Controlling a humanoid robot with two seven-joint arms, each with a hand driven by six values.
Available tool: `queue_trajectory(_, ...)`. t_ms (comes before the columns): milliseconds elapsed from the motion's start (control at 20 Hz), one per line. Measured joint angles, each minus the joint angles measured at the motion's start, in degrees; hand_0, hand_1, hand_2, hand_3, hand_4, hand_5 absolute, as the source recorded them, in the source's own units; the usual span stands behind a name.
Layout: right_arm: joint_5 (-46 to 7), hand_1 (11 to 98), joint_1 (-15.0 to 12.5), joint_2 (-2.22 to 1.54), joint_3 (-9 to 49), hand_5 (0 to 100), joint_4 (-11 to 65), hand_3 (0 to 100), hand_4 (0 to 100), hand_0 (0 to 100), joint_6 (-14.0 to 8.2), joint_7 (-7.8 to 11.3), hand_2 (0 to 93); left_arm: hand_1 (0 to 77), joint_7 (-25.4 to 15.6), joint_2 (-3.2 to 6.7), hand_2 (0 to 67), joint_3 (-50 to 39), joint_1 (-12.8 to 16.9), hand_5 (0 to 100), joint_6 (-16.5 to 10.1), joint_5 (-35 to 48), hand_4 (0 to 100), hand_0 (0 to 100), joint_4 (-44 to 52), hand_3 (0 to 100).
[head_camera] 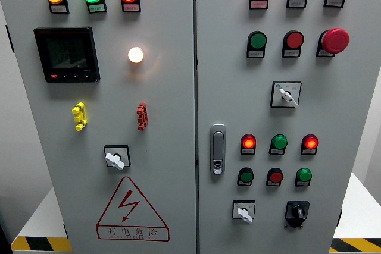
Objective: Trip black knob to open circuit
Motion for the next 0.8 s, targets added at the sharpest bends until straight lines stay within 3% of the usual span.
queue_trajectory(200,-0.77,43.1,0.0,0.0,0.72,18,0.0,14,4,63,0.02,0.0,0.0,0.0,0.0,0.0,19.5,0.0,0.0,9,0.0,0.0,10,0,0.0,26)
queue_trajectory(350,-5.6,43.2,0.0,-0.01,5.65,18,-0.18,14,4,62,0.29,-0.05,0.0,0.0,0.0,0.0,19.5,0.0,0.0,9,0.0,0.0,10,0,0.01,26)
queue_trajectory(550,-19.17,43.3,0.15,0.0,18.37,18,-0.49,14,4,62,1.08,-0.94,0.0,0.0,0.0,0.0,19.5,0.0,0.0,9,0.0,0.0,10,0,0.01,26)
queue_trajectory(800,-41.52,43.5,1.33,0.08,40.88,18,-1.91,14,4,62,5.91,-2.33,0.0,0.0,0.0,0.0,19.5,0.0,0.0,9,0.0,0.0,10,0,0.01,26)
